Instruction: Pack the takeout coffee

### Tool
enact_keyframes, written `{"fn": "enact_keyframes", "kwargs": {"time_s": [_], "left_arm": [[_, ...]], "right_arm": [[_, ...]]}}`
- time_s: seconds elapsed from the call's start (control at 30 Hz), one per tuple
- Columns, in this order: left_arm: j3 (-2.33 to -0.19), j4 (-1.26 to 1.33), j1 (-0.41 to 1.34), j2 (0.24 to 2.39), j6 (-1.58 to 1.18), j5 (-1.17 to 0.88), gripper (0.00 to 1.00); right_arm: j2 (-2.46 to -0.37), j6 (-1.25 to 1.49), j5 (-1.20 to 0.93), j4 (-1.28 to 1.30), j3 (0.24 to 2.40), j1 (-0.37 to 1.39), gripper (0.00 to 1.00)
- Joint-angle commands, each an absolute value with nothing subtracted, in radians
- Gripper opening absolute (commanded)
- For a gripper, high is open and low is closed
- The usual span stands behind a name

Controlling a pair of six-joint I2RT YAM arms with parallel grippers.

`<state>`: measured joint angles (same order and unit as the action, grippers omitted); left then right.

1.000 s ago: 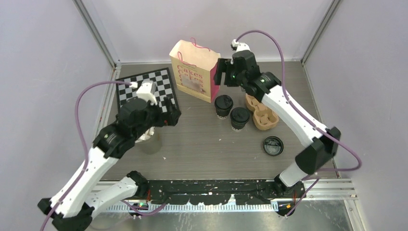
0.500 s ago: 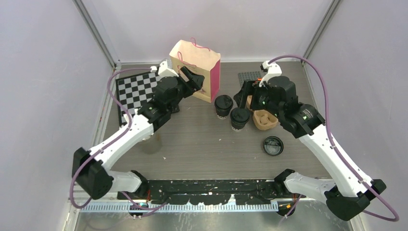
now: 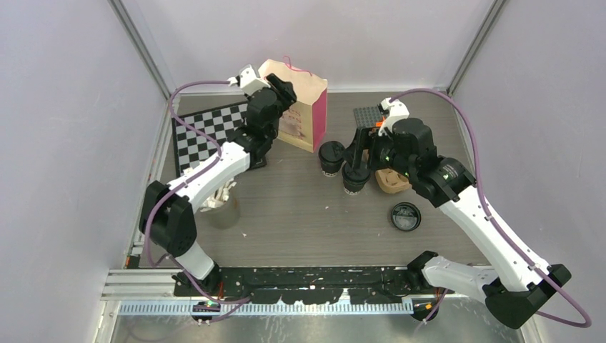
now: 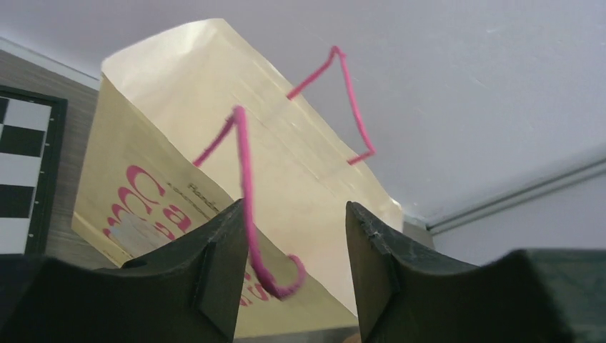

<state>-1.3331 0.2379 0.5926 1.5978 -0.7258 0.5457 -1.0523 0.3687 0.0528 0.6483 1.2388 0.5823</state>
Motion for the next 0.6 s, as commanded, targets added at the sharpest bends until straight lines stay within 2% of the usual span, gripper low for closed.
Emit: {"fn": "enact_keyframes", "kwargs": {"time_s": [0.0,0.1,0.2,0.33,0.57], "left_arm": [[-1.375,0.306,0.555,1.638,-0.702,0.565,0.48],[-1.365,0.308,0.554,1.628,-0.653,0.539,0.4],[-1.343,0.314,0.552,1.597,-0.616,0.496,0.2],[-1.346,0.281,0.537,1.557,-0.547,0.383,0.01],[-1.327,0.209,0.453,1.466,-0.567,0.145,0.0]], "right_arm": [[-1.032,0.366,0.02,0.583,1.231,0.584,0.84],[-1.039,0.369,0.014,0.575,1.218,0.584,0.83],[-1.04,0.368,0.019,0.576,1.208,0.583,0.84],[-1.033,0.358,0.043,0.554,1.197,0.584,0.84],[-1.071,0.329,0.082,0.51,1.268,0.583,0.84]]}}
